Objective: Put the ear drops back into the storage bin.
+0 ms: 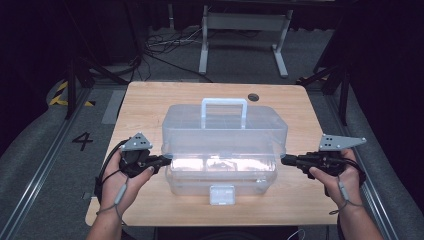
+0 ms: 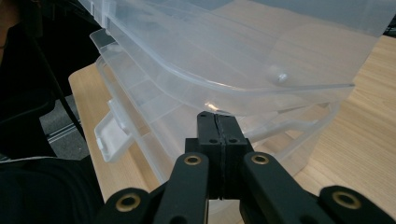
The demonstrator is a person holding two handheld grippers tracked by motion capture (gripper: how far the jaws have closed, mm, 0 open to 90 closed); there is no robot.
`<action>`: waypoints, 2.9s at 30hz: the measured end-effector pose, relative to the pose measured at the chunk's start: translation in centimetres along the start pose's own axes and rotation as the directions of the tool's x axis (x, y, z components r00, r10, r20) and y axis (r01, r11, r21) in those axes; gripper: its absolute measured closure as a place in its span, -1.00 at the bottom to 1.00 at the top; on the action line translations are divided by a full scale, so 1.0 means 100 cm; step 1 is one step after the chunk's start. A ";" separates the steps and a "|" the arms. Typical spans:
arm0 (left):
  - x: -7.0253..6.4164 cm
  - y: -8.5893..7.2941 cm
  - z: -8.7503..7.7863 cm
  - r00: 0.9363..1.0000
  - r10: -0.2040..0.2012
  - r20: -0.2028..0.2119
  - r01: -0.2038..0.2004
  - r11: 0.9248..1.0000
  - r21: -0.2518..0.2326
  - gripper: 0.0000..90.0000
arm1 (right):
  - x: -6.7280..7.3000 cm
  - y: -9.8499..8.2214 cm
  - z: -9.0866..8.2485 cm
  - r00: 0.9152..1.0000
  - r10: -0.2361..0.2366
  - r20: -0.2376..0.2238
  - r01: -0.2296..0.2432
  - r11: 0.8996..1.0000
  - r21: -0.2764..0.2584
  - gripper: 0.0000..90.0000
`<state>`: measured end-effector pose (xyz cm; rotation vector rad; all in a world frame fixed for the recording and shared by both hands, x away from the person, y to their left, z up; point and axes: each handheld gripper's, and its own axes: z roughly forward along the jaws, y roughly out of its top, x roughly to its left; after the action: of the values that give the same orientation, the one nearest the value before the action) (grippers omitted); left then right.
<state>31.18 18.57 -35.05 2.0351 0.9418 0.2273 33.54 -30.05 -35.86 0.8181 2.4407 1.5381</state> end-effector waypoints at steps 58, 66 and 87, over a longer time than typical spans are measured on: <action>0.002 -0.012 0.013 0.998 0.060 0.031 -0.067 0.945 0.321 0.98 | 0.005 -0.011 0.020 0.996 -0.089 -0.030 0.094 0.941 0.324 1.00; 0.001 -0.013 0.016 0.997 0.065 0.032 -0.072 0.935 0.347 0.97 | 0.005 -0.012 0.021 0.996 -0.085 -0.033 0.091 0.933 0.348 1.00; 0.002 -0.014 0.015 0.997 0.066 0.040 -0.077 0.918 0.389 0.97 | 0.005 -0.016 0.024 0.996 -0.073 -0.045 0.085 0.919 0.384 1.00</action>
<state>31.26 18.24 -37.13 2.4351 0.9546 0.0522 33.54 -28.41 -38.28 0.7431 2.8080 1.0603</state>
